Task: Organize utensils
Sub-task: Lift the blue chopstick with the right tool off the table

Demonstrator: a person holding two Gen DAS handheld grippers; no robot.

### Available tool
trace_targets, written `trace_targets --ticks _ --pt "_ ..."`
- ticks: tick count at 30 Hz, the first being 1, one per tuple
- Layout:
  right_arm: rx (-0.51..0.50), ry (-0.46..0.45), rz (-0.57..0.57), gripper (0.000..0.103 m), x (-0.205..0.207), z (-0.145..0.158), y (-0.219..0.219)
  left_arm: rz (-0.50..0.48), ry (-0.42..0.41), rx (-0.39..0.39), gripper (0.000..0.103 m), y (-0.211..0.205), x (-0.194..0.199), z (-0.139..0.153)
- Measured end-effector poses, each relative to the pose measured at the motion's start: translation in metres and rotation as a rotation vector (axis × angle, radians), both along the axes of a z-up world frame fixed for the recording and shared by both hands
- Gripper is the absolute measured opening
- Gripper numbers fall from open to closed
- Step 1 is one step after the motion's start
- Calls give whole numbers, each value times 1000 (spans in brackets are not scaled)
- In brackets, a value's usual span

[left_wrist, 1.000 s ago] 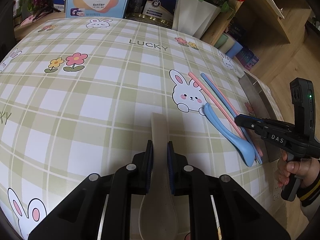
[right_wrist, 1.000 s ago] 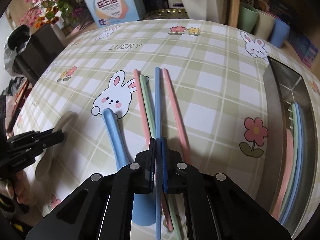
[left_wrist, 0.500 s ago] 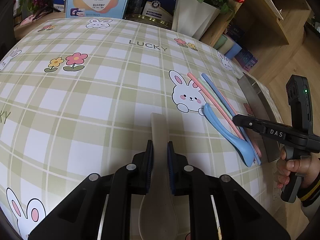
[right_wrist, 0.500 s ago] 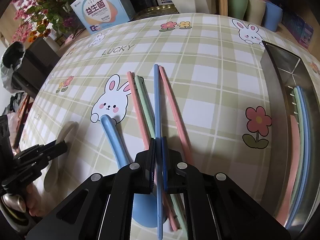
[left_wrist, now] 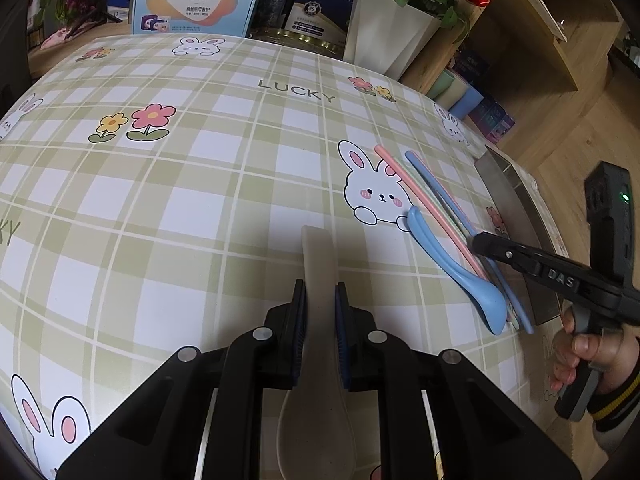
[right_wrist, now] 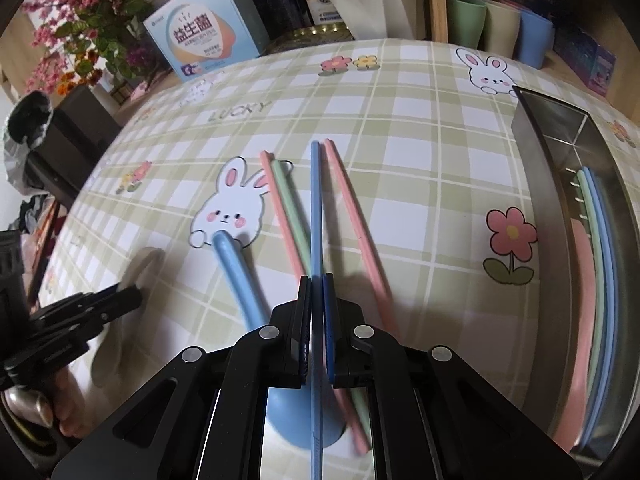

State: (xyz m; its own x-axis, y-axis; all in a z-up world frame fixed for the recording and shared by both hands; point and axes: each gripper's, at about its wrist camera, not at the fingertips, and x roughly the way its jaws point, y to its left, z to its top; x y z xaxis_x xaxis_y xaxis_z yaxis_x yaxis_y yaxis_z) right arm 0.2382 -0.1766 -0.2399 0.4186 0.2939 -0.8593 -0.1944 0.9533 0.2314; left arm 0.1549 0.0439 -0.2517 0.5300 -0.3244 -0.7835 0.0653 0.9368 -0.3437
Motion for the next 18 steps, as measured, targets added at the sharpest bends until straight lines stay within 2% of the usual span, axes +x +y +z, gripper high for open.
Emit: trace_targets --ticks 7,18 --pt "54 -39 -50 6 -28 7 -13 -2 -3 21 14 -2 -1 0" --pt "-11 63 -66 6 -37 -4 -24 2 -3 34 14 -4 0 1"
